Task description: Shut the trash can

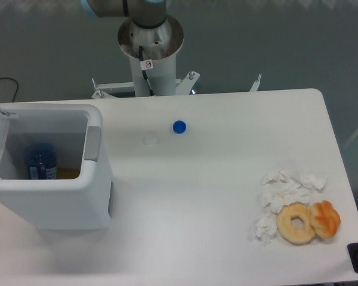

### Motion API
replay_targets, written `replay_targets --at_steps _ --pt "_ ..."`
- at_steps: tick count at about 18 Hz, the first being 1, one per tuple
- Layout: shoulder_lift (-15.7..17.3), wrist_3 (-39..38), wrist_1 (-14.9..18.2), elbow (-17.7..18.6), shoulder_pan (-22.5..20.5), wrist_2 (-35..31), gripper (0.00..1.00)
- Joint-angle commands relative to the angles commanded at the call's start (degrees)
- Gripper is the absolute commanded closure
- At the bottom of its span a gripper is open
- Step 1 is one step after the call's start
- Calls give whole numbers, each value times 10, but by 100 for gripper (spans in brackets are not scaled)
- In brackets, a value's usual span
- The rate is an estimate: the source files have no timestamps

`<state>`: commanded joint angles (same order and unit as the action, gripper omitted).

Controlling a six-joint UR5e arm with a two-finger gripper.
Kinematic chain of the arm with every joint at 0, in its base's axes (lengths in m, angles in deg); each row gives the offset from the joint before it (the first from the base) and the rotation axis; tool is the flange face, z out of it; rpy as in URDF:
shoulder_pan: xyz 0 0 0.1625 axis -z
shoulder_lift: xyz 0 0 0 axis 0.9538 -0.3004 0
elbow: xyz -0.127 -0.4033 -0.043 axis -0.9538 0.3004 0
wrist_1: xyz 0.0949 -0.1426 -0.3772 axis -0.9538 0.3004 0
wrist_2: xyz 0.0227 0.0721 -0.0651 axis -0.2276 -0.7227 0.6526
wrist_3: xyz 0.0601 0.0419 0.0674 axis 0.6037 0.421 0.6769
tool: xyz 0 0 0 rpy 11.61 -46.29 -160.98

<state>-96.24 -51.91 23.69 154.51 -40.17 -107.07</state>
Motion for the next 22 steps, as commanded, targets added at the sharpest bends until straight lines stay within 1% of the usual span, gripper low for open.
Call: replay_targets --at_steps 5,8,16,22 --pt "-19 4 -1 -7 29 0 0" --pt "-26 4 -1 -8 37 -1 0" --pt "-29 5 -1 -8 38 -1 0" --pt "-33 20 -1 -7 37 -5 0"
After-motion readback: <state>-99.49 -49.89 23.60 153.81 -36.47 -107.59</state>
